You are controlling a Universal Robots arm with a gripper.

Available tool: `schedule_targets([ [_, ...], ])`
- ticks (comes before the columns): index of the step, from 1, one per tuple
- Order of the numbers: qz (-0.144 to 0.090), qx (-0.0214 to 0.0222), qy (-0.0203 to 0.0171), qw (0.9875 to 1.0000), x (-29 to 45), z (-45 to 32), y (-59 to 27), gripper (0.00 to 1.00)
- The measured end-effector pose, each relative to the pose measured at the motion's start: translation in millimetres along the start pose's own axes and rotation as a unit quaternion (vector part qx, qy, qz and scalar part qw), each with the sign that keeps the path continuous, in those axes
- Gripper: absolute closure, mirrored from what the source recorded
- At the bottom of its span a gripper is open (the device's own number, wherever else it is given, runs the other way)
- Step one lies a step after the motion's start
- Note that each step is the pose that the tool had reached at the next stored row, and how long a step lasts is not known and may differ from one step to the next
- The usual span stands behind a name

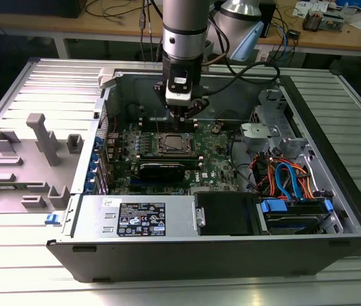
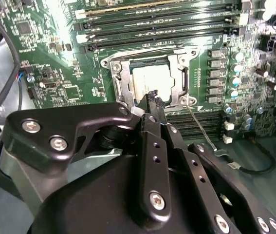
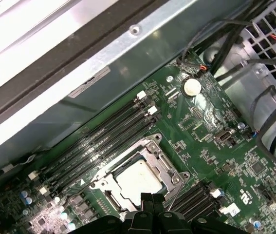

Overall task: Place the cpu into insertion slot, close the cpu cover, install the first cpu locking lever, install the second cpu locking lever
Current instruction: 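Install the first cpu locking lever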

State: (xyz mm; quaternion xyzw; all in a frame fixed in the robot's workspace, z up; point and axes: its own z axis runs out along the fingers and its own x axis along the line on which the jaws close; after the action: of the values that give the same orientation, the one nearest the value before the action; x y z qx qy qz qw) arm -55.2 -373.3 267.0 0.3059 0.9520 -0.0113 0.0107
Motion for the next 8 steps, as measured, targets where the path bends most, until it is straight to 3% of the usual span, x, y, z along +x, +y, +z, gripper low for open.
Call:
schedule_targets([
  [6, -0.057, -0.0016, -0.0009, 0.9984, 0.1, 0.0, 0.0, 0.89],
  [8, -0.059, -0.0016, -0.0009, 0.9982, 0.1, 0.0, -0.1, 0.89],
])
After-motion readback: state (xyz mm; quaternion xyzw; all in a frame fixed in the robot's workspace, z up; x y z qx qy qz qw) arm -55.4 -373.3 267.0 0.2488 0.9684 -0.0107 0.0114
